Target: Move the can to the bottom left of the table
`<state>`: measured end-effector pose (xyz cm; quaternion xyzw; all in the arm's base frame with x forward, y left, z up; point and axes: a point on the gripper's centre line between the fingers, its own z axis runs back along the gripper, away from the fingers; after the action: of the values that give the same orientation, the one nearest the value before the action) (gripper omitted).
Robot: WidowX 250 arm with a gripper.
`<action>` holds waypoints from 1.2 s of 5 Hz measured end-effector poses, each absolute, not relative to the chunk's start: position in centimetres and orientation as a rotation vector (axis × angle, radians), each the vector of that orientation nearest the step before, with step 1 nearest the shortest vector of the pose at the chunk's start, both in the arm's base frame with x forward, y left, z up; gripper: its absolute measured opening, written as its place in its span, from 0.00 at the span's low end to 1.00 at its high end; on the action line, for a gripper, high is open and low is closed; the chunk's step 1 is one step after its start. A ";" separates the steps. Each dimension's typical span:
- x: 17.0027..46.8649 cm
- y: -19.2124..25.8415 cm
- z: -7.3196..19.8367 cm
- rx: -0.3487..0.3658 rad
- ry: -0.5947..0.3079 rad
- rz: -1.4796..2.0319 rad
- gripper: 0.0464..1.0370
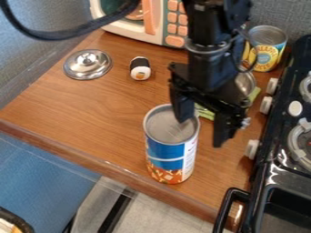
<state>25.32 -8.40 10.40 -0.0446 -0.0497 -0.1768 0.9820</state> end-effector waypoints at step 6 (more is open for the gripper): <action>28.2 -3.2 8.8 0.151 -0.078 -0.338 0.96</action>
<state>28.18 -3.23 8.82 0.0753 -0.0385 -0.1680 0.9822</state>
